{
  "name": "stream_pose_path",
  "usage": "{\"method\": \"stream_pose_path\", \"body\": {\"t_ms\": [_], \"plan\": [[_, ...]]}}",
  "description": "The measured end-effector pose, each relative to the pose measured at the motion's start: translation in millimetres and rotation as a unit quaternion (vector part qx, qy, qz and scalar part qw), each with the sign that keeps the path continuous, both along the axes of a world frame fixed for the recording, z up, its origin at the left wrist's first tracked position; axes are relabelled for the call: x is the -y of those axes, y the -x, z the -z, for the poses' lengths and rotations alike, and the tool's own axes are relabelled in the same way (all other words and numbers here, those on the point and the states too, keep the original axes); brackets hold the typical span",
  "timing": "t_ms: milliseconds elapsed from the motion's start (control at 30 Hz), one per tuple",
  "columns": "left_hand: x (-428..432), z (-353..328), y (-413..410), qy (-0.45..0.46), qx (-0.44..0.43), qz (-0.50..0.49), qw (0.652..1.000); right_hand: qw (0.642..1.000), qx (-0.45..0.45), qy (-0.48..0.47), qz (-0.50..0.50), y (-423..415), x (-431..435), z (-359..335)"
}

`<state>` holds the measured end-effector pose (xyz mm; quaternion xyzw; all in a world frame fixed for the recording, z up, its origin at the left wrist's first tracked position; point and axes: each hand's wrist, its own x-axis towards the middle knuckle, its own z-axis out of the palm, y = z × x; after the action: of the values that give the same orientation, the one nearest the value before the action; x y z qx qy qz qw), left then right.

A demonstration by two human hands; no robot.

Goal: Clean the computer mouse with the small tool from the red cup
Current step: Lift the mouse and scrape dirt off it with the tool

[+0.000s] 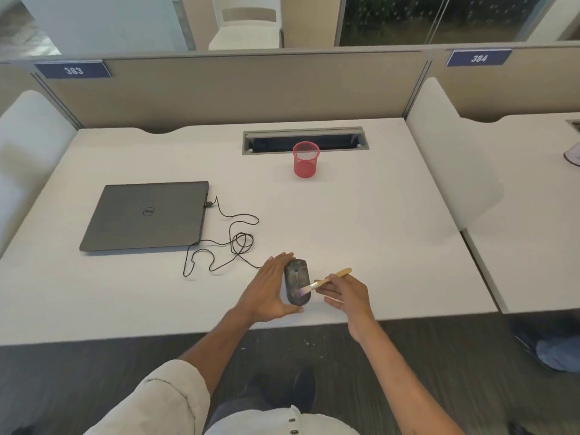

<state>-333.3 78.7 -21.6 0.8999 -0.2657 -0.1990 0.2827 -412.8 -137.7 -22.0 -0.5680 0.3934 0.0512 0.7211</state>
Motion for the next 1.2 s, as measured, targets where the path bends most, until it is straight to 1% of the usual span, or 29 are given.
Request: {"method": "stream_pose_path", "body": {"t_ms": [200, 367, 500, 700, 1033, 1200], "plan": [[-26, 1, 15, 0.01, -0.007, 0.034, 0.999, 0.994, 0.001, 0.046, 0.098, 39, -13, -14], [-51, 6, 38, 0.006, -0.01, 0.08, 0.997, 0.985, 0.022, 0.125, 0.12, 76, -47, -30], [-64, 12, 60, 0.009, -0.014, 0.114, 0.993, 0.975, 0.022, 0.162, 0.149, 100, -73, -35], [-76, 10, 83, 0.013, -0.007, 0.151, 0.988, 0.971, 0.014, 0.2, 0.134, 116, -93, -41], [-71, 6, 104, -0.007, 0.027, 0.16, 0.987, 0.967, 0.021, 0.237, 0.094, 127, -90, -38], [-63, 6, 115, -0.012, 0.037, 0.175, 0.984, 0.952, -0.02, 0.293, 0.082, 145, -86, -31]]}}
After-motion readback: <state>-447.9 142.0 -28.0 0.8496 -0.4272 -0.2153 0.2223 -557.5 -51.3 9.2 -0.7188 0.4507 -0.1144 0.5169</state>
